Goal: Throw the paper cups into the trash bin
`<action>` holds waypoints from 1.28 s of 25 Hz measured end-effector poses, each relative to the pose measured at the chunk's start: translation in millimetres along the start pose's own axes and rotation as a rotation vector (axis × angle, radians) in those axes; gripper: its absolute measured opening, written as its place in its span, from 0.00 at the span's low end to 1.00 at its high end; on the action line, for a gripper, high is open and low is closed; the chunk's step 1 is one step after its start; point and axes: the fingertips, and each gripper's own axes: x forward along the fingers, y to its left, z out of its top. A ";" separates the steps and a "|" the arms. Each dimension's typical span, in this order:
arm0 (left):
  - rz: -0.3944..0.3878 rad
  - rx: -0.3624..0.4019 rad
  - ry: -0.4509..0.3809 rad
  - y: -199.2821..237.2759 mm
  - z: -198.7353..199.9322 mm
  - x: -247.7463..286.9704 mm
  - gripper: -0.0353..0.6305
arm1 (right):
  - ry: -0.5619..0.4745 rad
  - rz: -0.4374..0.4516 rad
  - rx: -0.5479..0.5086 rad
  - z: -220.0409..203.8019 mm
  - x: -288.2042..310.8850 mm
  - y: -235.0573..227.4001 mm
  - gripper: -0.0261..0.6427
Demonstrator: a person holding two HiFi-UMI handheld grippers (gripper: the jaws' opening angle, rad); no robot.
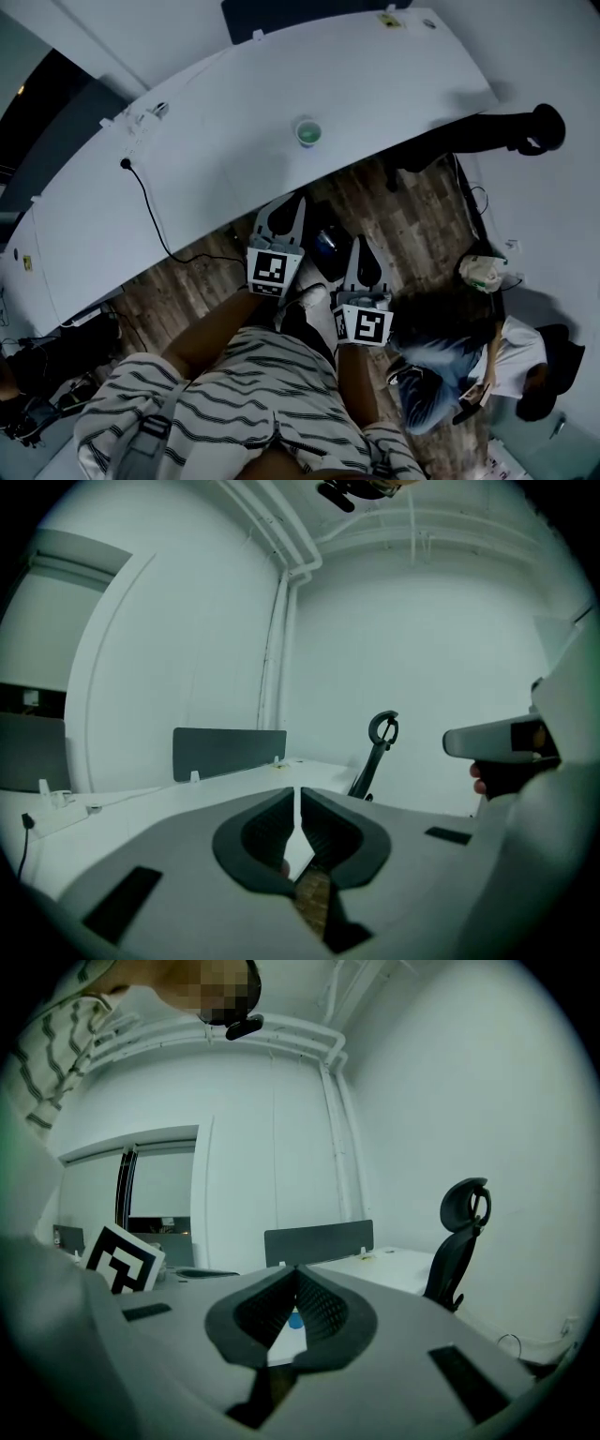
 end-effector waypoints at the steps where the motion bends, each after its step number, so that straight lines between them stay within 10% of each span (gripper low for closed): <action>1: 0.002 -0.001 0.004 1.4 -3.0 5.0 0.09 | 0.001 0.000 -0.003 -1.4 2.6 -0.4 0.06; 32: 0.091 -0.009 0.147 53.0 -114.0 124.6 0.39 | 0.067 -0.039 0.011 -55.8 25.5 -22.9 0.06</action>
